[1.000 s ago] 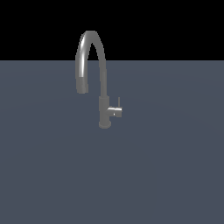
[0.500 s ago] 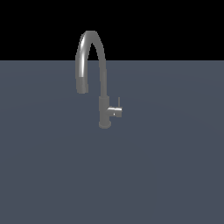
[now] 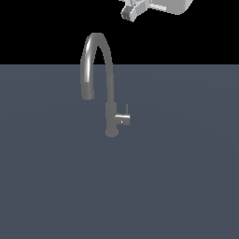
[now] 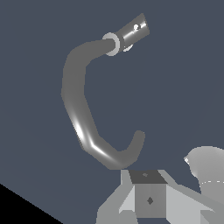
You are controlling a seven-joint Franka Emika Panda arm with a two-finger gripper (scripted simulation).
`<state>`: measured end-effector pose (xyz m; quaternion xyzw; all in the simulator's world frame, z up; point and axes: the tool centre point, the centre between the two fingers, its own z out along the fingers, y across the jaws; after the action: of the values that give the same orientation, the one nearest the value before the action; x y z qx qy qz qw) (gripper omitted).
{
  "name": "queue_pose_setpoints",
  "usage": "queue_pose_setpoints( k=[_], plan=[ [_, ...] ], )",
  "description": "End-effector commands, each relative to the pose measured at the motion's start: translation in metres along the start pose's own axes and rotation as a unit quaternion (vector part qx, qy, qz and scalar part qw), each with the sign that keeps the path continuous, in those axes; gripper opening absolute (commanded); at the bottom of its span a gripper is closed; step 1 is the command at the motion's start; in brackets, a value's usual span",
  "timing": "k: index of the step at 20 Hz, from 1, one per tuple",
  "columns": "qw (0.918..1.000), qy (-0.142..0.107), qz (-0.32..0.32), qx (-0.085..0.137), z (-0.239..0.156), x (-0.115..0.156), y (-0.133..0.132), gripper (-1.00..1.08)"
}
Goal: Turn on the faucet by rotating a designated handle.
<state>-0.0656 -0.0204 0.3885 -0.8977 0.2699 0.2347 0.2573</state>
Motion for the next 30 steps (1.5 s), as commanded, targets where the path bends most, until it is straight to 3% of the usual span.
queue_pose_setpoints(
  k=[1,8,15,21,30],
  plan=[
    [0.9993,-0.020,0.023,0.024,0.003,0.018,-0.002,-1.00],
    [0.9888,-0.078,0.088,0.093,0.016,0.068,-0.006,-1.00],
    [0.9634,-0.140,0.158,0.166,0.037,0.120,-0.004,-1.00],
    [0.9288,-0.193,0.219,0.229,0.061,0.163,0.000,-1.00],
    [0.8596,-0.266,0.302,0.315,0.106,0.218,0.008,-1.00]
  ],
)
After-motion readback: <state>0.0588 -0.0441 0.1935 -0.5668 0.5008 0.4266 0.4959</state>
